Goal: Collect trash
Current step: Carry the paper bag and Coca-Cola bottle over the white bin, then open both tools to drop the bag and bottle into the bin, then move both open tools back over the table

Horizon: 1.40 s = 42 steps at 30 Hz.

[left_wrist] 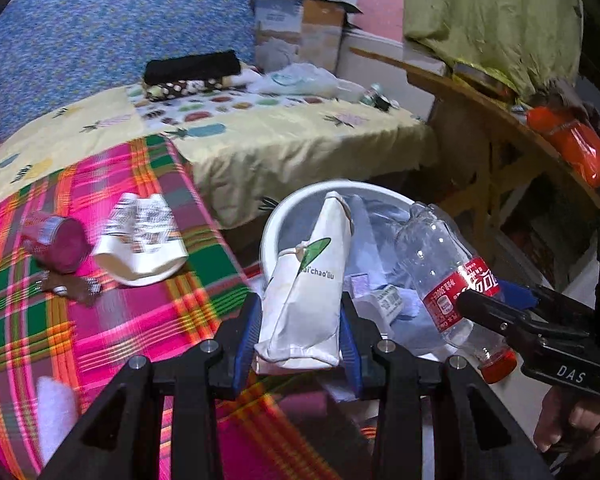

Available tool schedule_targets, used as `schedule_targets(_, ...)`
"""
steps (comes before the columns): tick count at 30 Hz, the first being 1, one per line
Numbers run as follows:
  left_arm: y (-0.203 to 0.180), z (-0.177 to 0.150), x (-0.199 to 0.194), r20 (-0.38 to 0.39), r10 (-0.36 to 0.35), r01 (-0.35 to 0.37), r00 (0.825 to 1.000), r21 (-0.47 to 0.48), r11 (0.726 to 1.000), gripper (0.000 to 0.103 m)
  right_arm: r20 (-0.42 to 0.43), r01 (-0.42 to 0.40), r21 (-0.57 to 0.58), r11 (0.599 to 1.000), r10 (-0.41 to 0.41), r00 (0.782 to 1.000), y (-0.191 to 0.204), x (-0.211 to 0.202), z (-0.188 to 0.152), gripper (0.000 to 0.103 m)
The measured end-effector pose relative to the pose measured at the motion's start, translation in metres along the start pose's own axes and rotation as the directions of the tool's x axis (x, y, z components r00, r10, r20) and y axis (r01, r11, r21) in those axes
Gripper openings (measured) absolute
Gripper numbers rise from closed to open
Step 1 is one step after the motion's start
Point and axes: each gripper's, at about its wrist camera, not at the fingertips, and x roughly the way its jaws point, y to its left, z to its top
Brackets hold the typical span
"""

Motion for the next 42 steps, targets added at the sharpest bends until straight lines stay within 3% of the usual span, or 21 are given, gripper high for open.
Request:
schedule_targets(9, -0.015, 0.004, 0.033, -0.061, -0.036, 0.037, 0.997, 0.027, 0.999, 0.042, -0.044, 0.004, 0.005, 1.0, -0.004, 0.999, -0.012, 0.011, 0.003, 0.061)
schedule_targets(10, -0.017, 0.004, 0.034, -0.065, -0.037, 0.039, 0.997, 0.029, 0.999, 0.043, -0.045, 0.007, -0.001, 1.0, -0.007, 0.999, -0.013, 0.011, 0.003, 0.061)
schedule_targets(12, -0.018, 0.005, 0.035, -0.061, -0.037, 0.039, 0.997, 0.029, 0.999, 0.056, -0.041, 0.014, -0.021, 1.0, -0.015, 0.999, -0.011, 0.011, 0.003, 0.061)
schedule_targets(15, -0.017, 0.007, 0.033, -0.048, -0.041, 0.043, 0.998, 0.026, 0.999, 0.058, -0.032, 0.002, -0.025, 1.0, -0.003, 0.999, -0.014, 0.009, 0.003, 0.061)
schedule_targets(25, -0.004, -0.001, 0.012, -0.019, -0.032, 0.032, 0.999, -0.004, 0.999, 0.058, -0.007, -0.001, -0.013, 1.0, 0.001, 1.0, -0.013, -0.001, 0.002, 0.061)
schedule_targets(42, 0.034, -0.034, -0.044, 0.036, 0.022, -0.018, 0.999, -0.094, 0.995, 0.058, -0.007, -0.094, -0.12, 0.988, 0.094, 0.996, 0.035, -0.018, -0.008, 0.061)
